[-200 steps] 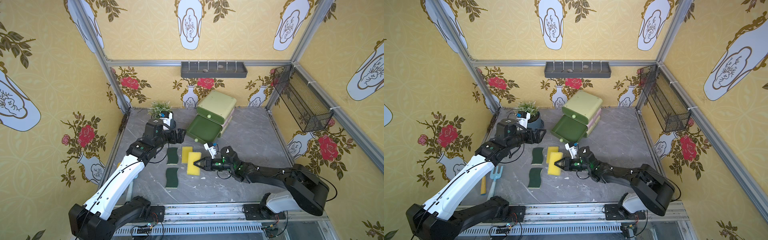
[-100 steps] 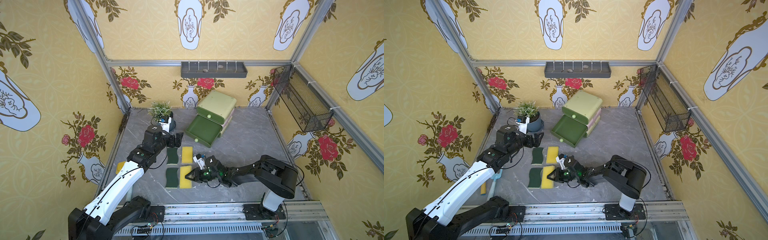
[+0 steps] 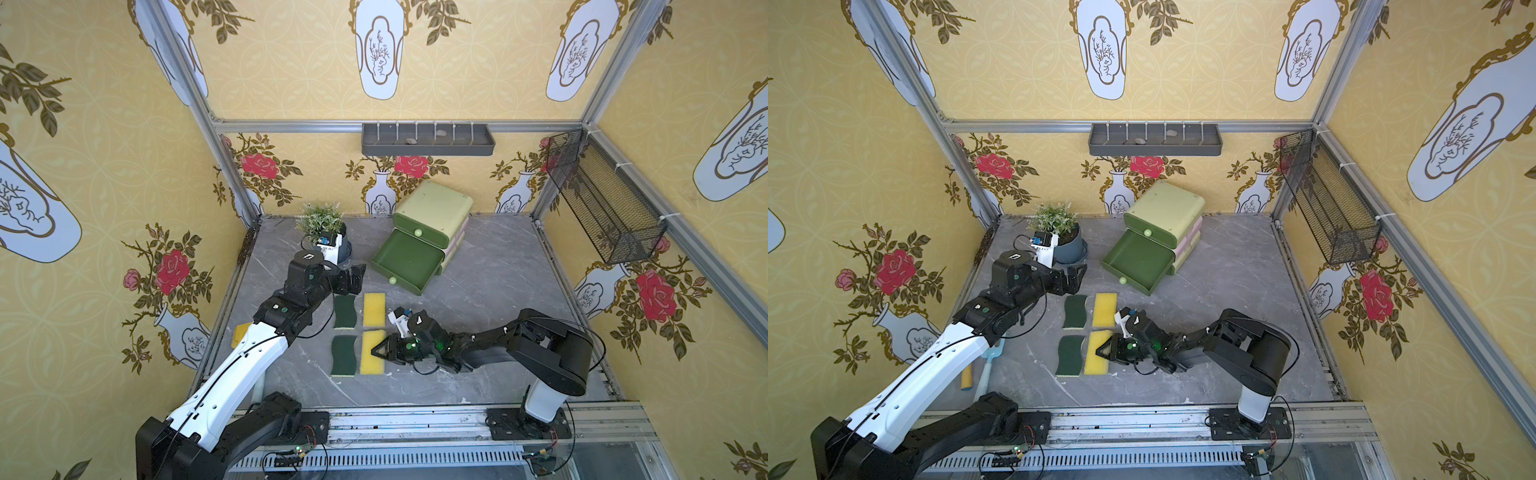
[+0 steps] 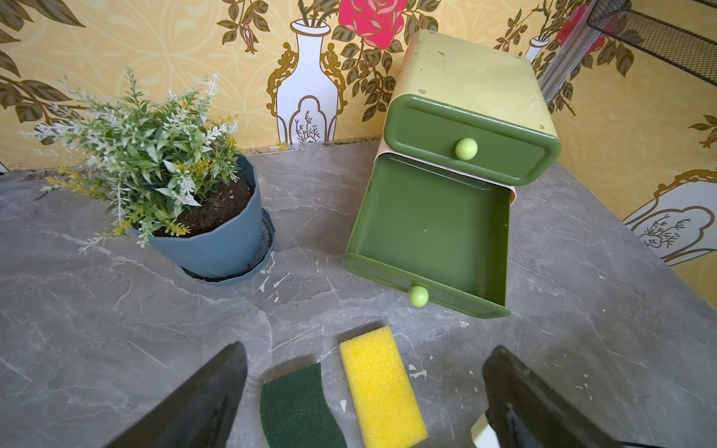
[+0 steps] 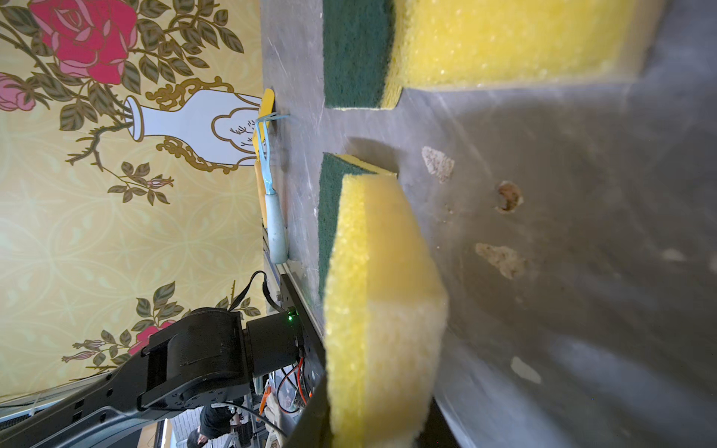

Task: Take the sponge out of the drawer
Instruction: Place the sponge at the center of the board.

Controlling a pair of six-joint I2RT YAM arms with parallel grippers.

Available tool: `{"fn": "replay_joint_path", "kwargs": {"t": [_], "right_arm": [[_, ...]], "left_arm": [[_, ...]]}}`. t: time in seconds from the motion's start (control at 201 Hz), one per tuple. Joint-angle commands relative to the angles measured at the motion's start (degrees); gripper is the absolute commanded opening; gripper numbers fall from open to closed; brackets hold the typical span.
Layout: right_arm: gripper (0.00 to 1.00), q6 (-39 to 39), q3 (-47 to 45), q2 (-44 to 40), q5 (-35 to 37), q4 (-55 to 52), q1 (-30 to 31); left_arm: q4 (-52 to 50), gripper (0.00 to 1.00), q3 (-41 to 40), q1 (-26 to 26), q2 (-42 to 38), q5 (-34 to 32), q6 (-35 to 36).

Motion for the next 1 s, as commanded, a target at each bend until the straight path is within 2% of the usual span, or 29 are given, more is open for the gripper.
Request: {"fn": "replay_joint_path", "kwargs": {"t": [0.0,0.284,0.548,0.792,0.991], "right_arm": [[0.28,-1.0,1.4,0.7,0.8,-3.4,0.1],[0.35,-1.2,3.4,1.8,1.7,-8.4,0.4],[0.50,-3.1,5.5,0.1,5.0,-16.4,0.9],[0.68,-5.0,9.2,-0.9,9.5,-26.1,2.5],[0.73,-6.0,11.6,-0.6,12.5,-32.3,3.4]], "left_arm": [[1.6,1.00,-0.3,0.0,0.1,0.2,0.7],[1.4,1.00,-0.2,0.0,0.2,0.5,0.7],[1.2,1.00,-0.2,0.0,0.3,0.6,0.6],[1.1,1.00,-0.1,0.0,0.3,0.8,0.5],[1.2,1.00,-0.1,0.0,0.3,1.0,0.5]]}}
